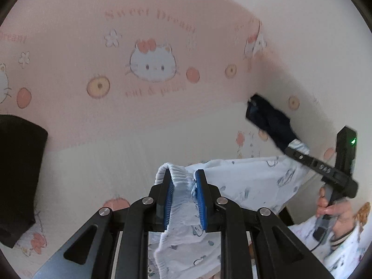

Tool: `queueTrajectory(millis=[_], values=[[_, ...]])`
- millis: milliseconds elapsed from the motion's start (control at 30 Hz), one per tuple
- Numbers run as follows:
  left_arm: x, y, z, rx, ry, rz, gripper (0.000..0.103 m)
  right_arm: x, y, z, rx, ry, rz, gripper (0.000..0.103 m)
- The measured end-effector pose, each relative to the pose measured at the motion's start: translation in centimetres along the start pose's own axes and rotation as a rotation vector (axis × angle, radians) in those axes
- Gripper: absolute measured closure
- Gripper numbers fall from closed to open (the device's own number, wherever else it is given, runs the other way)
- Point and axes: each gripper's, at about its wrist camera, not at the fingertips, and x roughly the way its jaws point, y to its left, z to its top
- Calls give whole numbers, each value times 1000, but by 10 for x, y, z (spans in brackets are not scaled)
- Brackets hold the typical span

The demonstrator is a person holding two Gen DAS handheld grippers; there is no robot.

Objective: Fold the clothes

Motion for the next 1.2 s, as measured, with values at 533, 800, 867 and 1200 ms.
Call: queueTrajectory(millis=[533,800,867,1200], values=[[27,8,-64,29,179,4,87,34,-26,-17,47,229,-149,83],[52,18,-102,15,260,37,87,43,-48,-25,161,279,-178,83],[54,20,-104,20,265,41,87,44,-50,-25,169,277,-186,83],[42,29,-95,-60,262,14,84,18,-43,-24,217,189,-16,30]])
